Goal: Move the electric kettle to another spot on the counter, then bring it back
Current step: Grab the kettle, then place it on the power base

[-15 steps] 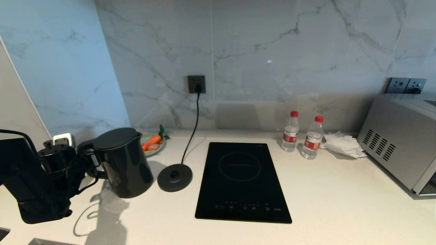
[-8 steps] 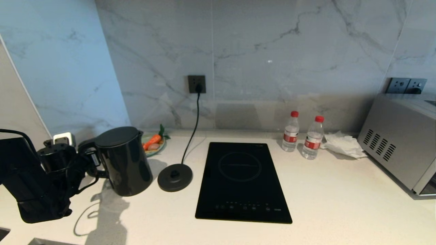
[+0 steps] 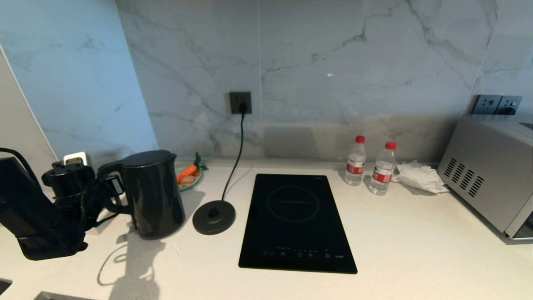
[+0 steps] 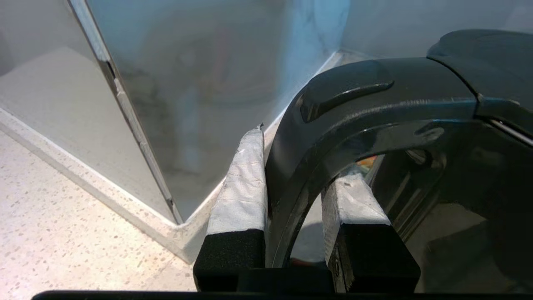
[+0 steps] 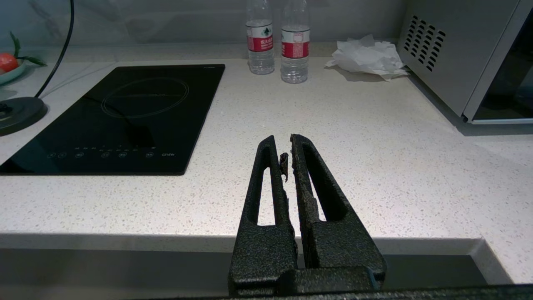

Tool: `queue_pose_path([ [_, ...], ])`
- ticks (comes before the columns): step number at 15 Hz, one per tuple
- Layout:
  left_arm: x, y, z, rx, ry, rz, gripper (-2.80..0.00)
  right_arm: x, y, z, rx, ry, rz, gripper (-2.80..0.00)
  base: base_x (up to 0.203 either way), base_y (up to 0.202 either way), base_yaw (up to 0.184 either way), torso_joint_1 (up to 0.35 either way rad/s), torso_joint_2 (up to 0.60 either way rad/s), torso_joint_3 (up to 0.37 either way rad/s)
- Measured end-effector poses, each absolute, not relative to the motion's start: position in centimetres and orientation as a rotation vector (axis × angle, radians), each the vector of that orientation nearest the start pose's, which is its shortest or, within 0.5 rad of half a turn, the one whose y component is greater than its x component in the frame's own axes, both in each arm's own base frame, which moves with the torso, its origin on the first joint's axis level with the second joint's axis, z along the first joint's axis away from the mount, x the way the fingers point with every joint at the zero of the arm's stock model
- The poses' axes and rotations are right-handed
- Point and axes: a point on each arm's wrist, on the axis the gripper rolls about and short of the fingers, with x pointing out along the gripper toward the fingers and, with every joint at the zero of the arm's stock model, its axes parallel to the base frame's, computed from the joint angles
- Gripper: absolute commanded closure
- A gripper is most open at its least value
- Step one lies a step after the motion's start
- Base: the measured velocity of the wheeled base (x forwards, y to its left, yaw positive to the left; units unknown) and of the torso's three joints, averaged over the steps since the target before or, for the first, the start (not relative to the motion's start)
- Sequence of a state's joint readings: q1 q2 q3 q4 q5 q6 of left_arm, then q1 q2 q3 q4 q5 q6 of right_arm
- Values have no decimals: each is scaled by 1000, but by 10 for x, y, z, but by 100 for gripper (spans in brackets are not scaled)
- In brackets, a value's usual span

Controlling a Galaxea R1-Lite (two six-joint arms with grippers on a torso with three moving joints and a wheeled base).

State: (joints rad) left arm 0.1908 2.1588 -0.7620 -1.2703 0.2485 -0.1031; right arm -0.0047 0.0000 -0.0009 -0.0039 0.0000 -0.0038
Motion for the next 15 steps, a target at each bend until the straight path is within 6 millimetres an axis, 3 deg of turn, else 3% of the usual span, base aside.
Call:
queue_pose_path([
  [15,363,62,89,-151,69,441,0,-23,0,76,-4,-6,-5,0,0,0,0,0,0,0],
])
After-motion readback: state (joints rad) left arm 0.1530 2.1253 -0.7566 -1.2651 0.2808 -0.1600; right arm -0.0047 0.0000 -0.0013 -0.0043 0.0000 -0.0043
